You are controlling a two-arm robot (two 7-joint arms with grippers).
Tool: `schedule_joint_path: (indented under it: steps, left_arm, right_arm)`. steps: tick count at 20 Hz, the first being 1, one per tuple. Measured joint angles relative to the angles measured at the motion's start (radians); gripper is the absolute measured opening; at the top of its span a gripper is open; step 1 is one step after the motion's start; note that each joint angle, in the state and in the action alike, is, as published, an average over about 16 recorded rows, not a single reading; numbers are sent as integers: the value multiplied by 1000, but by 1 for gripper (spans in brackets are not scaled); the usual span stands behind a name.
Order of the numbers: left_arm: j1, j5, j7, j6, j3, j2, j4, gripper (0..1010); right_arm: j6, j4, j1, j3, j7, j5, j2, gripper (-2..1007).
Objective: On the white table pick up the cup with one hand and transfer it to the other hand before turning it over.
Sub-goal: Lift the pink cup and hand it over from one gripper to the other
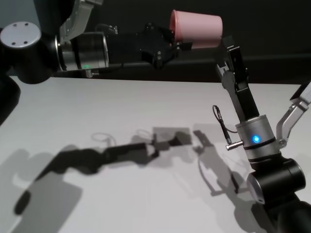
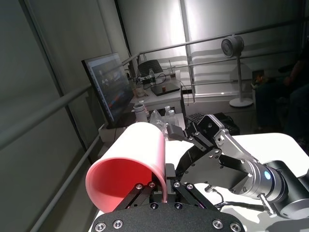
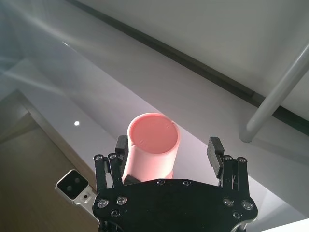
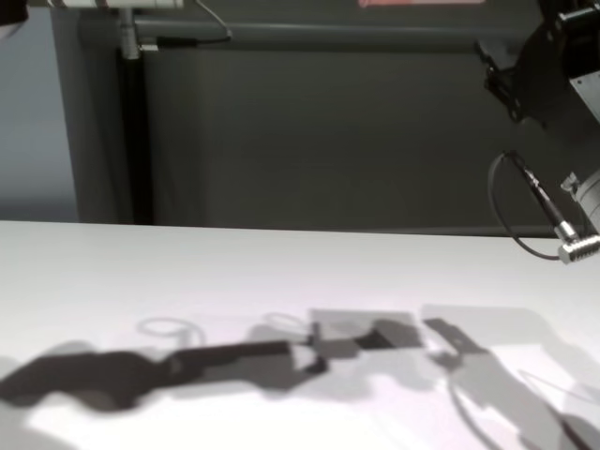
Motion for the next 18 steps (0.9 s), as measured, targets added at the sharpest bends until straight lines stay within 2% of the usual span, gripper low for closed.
schedule_joint_path:
  steps: [10,18]
  left_arm:
    - [0,0,0,0,0,0,0,50]
    - [0,0,0,0,0,0,0,49]
  right_arm:
    - [-1,6,11,-22,34,26,9,1000]
    - [-6,11,28,-42,46,44,12,1000]
